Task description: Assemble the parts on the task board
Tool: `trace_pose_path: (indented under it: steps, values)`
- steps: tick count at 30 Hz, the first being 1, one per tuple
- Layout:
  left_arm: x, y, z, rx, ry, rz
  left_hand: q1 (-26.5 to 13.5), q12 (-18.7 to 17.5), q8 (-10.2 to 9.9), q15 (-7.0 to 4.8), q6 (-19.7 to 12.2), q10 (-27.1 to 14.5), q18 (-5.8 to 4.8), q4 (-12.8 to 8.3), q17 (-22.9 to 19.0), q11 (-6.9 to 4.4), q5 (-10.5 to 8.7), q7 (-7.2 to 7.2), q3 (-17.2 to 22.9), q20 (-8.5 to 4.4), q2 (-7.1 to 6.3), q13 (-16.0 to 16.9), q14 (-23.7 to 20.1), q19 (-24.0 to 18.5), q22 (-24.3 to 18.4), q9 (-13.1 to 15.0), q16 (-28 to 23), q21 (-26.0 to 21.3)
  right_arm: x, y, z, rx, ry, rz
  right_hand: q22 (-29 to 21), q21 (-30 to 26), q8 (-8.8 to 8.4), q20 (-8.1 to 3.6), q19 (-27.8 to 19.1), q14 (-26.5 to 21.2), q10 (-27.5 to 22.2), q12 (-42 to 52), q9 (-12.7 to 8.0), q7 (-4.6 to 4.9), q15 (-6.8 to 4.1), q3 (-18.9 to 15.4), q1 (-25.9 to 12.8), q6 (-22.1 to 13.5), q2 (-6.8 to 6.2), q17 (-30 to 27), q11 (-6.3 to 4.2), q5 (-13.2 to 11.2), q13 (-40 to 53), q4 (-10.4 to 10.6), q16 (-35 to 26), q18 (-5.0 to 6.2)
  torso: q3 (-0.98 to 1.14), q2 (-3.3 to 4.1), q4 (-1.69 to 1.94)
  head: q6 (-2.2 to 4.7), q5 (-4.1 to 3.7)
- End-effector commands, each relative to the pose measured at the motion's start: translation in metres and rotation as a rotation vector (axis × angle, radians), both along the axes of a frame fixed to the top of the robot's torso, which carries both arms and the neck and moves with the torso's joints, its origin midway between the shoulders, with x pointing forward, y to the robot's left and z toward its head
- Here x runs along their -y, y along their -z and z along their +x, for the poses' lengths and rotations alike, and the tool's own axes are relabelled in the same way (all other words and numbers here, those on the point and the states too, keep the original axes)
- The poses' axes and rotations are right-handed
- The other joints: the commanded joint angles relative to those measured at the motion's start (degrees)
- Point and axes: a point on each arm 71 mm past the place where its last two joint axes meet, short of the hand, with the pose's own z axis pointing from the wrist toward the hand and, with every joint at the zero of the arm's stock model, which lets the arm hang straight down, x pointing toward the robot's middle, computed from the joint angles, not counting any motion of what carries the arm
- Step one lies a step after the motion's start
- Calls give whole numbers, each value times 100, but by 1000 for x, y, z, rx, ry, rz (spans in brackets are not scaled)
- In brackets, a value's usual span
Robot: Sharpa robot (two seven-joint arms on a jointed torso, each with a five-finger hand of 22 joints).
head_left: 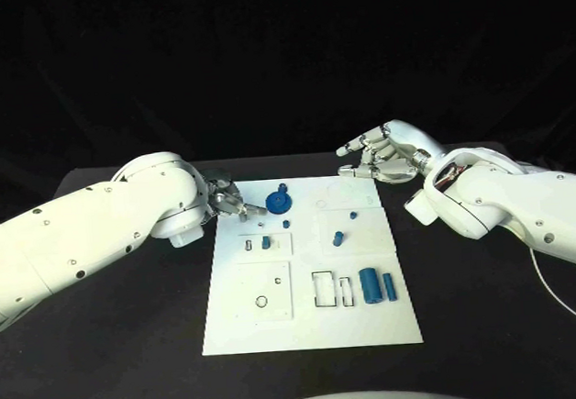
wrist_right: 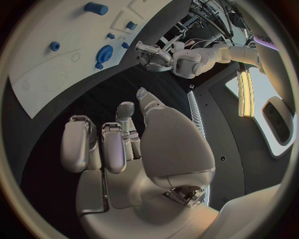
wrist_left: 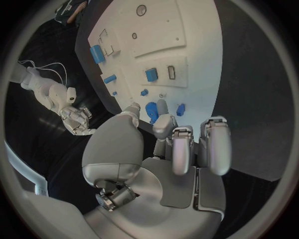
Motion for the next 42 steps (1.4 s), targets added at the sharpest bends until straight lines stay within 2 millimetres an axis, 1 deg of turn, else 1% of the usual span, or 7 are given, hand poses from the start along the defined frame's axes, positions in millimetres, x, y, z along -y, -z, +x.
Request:
trace_pose_path:
  steps: [1,3,6,16,20,25,42]
  values:
    - [-5,-5,8,-91,16,-25,203,-210,-226,100,-233,-181,50,2,1509,100,-13,117,-120,98,26,-228,607,82,291,-143,18,-106,-1,2,0,-8,-12,-5,-5,-32,11,-11,-43,303,-30,-37,5,9,35,-34,-25,41,31,265,3,37,-5,-11,-39,77,-6,4,6,10,-1]
    - [-10,-9,16,-95,7,-13,322,-257,-366,150,-318,-226,60,2,1509,156,-11,182,-189,145,58,-288,607,62,248,-252,18,-143,-1,2,0,-8,-12,-5,-5,-32,11,-11,-43,303,-30,-37,5,9,35,-34,-25,41,31,265,3,37,-5,-11,-39,77,-4,8,5,30,-1]
    - [-14,-13,28,-88,-5,14,432,-277,-444,180,-304,-249,66,4,1509,185,-5,210,-246,180,113,-323,607,56,234,-337,18,-159,-1,2,0,-10,-12,-5,-5,-32,11,-11,-43,303,-30,-37,5,9,35,-34,-25,41,31,265,3,37,-5,-11,-39,77,-3,6,3,39,18]
    - [-16,-6,54,-79,-15,134,529,-224,-465,188,-171,-215,57,21,1509,183,-8,201,-330,204,218,-291,607,82,288,-418,18,-129,-5,3,1,-11,-19,-2,-10,-36,10,-11,-46,301,-35,-45,5,8,35,-39,-24,41,39,258,3,41,-12,-6,-47,78,-10,17,-7,45,65]
    - [-14,1,57,-97,-11,153,522,-189,-448,180,-108,-189,53,27,1509,171,-18,185,-376,201,260,-263,607,93,310,-431,18,-115,-6,3,1,-12,-21,-2,-10,-36,10,-11,-46,301,-35,-45,5,8,35,-39,-24,41,39,258,3,41,-12,-6,-47,78,-14,27,-7,46,57]
    - [-11,7,58,-117,-6,149,516,-137,-420,168,-42,-149,45,29,1509,154,-20,164,-421,193,320,-216,607,111,348,-433,18,-90,-7,4,1,-13,-23,-1,-10,-36,10,-11,-46,301,-35,-45,5,8,35,-39,-24,41,39,258,3,41,-12,-6,-47,78,-6,23,-8,38,76]
    - [-3,13,57,-149,0,120,561,-8,-308,122,89,-51,25,11,1509,98,-11,99,-533,154,455,-100,607,155,443,-370,18,-28,-8,5,2,-18,-26,-2,-9,-38,11,-12,-46,300,-31,-45,5,7,34,-39,-13,43,59,252,1,46,-16,-5,-54,77,-5,14,-6,-3,109]
